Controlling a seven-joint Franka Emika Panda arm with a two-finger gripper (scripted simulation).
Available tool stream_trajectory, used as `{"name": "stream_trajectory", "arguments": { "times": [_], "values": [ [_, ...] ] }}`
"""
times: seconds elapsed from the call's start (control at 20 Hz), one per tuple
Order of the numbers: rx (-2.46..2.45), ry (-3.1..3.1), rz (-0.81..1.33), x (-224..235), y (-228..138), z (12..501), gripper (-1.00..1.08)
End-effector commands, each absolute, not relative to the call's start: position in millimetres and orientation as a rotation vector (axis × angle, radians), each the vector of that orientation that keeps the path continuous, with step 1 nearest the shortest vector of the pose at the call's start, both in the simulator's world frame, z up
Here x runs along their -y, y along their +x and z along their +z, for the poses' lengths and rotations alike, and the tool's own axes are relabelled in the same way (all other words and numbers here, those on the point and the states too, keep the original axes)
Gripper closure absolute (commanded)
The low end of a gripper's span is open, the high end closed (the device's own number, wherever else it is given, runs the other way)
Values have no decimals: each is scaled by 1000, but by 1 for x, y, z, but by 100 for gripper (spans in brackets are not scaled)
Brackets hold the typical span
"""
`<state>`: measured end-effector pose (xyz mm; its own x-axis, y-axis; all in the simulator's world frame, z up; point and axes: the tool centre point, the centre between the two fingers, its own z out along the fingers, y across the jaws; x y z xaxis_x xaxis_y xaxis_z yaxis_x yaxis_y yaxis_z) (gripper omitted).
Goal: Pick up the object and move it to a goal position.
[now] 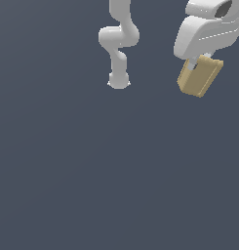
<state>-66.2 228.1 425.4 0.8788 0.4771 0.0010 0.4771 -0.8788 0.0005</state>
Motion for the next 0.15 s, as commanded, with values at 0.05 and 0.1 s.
{"name": "stream_trajectory", "arguments": {
  "times": [0.05,0.1],
  "values": [
    [-772,3045,0,-231,-67,429,108],
    [-772,3045,0,-231,-67,430,108]
  ]
}}
